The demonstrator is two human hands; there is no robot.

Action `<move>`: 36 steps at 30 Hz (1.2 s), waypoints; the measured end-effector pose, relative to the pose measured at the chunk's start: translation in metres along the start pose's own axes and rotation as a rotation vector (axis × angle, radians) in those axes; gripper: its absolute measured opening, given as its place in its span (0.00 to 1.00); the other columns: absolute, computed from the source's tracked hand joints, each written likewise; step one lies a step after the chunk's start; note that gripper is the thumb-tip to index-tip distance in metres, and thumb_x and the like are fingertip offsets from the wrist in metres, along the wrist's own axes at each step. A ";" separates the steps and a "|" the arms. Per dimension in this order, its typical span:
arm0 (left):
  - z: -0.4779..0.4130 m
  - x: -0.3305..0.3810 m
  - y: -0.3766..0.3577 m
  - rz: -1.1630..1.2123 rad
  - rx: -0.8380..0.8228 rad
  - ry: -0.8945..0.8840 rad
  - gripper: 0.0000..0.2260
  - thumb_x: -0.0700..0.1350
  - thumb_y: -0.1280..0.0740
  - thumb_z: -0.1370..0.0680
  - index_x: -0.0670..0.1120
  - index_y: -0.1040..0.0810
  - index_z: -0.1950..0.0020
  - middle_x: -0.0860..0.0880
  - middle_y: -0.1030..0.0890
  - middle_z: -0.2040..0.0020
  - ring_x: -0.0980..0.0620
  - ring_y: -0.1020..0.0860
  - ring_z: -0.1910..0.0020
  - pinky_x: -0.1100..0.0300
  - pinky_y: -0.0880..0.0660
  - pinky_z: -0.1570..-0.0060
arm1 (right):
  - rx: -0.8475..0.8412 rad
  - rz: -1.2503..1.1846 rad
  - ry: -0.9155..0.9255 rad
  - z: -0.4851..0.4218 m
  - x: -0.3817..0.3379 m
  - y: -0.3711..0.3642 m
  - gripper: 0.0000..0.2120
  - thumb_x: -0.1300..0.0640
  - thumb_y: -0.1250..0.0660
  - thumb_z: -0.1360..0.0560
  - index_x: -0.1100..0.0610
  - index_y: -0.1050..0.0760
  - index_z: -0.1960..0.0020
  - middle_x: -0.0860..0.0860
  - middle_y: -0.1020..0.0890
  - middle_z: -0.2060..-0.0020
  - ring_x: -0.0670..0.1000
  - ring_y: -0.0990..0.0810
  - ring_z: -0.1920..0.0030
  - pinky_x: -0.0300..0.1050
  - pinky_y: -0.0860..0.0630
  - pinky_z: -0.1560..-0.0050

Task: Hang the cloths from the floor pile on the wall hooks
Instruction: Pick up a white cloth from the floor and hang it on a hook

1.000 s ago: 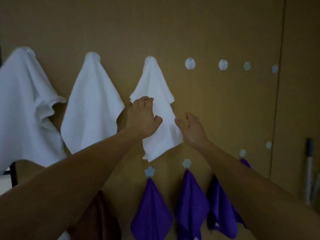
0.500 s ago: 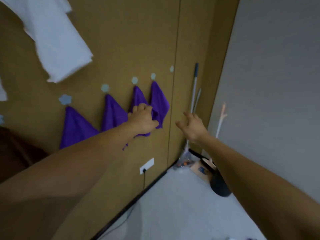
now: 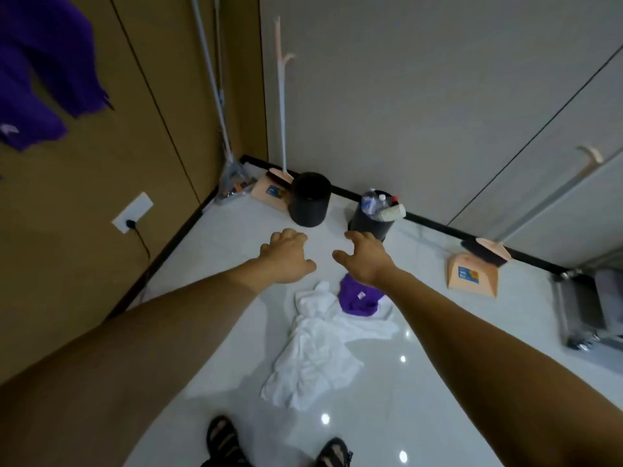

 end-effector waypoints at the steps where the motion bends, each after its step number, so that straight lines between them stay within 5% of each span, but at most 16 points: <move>1: -0.006 0.005 -0.022 0.010 -0.048 -0.011 0.31 0.56 0.36 0.25 0.49 0.40 0.25 0.46 0.39 0.27 0.42 0.39 0.30 0.48 0.36 0.36 | -0.038 -0.009 -0.029 -0.003 0.018 -0.011 0.31 0.42 0.39 0.23 0.54 0.40 0.25 0.58 0.35 0.27 0.61 0.34 0.30 0.57 0.33 0.31; 9: -0.083 -0.009 -0.160 0.032 -0.258 0.001 0.24 0.54 0.35 0.25 0.46 0.32 0.32 0.44 0.32 0.33 0.41 0.33 0.34 0.49 0.31 0.39 | -0.211 -0.116 -0.184 -0.044 0.125 -0.133 0.29 0.47 0.34 0.24 0.56 0.35 0.27 0.58 0.31 0.31 0.60 0.33 0.31 0.53 0.33 0.32; 15: -0.135 -0.052 -0.319 0.184 -0.367 0.130 0.22 0.50 0.35 0.27 0.42 0.30 0.35 0.41 0.28 0.37 0.40 0.30 0.37 0.49 0.29 0.40 | -0.409 -0.122 -0.290 -0.090 0.217 -0.296 0.30 0.48 0.34 0.24 0.53 0.37 0.26 0.55 0.32 0.30 0.57 0.32 0.32 0.52 0.30 0.34; 23: -0.190 -0.138 -0.569 0.198 -0.483 0.276 0.27 0.53 0.36 0.24 0.48 0.36 0.27 0.44 0.33 0.29 0.42 0.34 0.31 0.50 0.34 0.36 | -0.556 -0.071 -0.304 -0.155 0.334 -0.540 0.30 0.50 0.33 0.25 0.52 0.39 0.25 0.54 0.33 0.30 0.56 0.34 0.31 0.51 0.30 0.37; 29: -0.209 -0.177 -0.684 0.249 -0.524 0.299 0.26 0.50 0.36 0.23 0.47 0.37 0.26 0.46 0.35 0.28 0.46 0.35 0.31 0.51 0.33 0.35 | -0.562 0.071 -0.269 -0.160 0.393 -0.663 0.36 0.47 0.28 0.29 0.49 0.42 0.27 0.51 0.41 0.29 0.57 0.39 0.31 0.56 0.29 0.38; 36: -0.200 -0.203 -0.696 0.269 -0.525 0.338 0.28 0.51 0.35 0.24 0.48 0.39 0.26 0.46 0.35 0.28 0.46 0.36 0.30 0.53 0.35 0.36 | -0.422 -0.024 -0.270 -0.177 0.383 -0.657 0.09 0.56 0.39 0.25 0.55 0.25 0.46 0.55 0.21 0.51 0.58 0.21 0.51 0.46 0.26 0.54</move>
Point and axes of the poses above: each hand's wrist, its own z-axis away from the middle knuckle, its own y-axis out of the back of the hand, x = y × z, the point moved 8 cm from there along -z, towards the middle knuckle
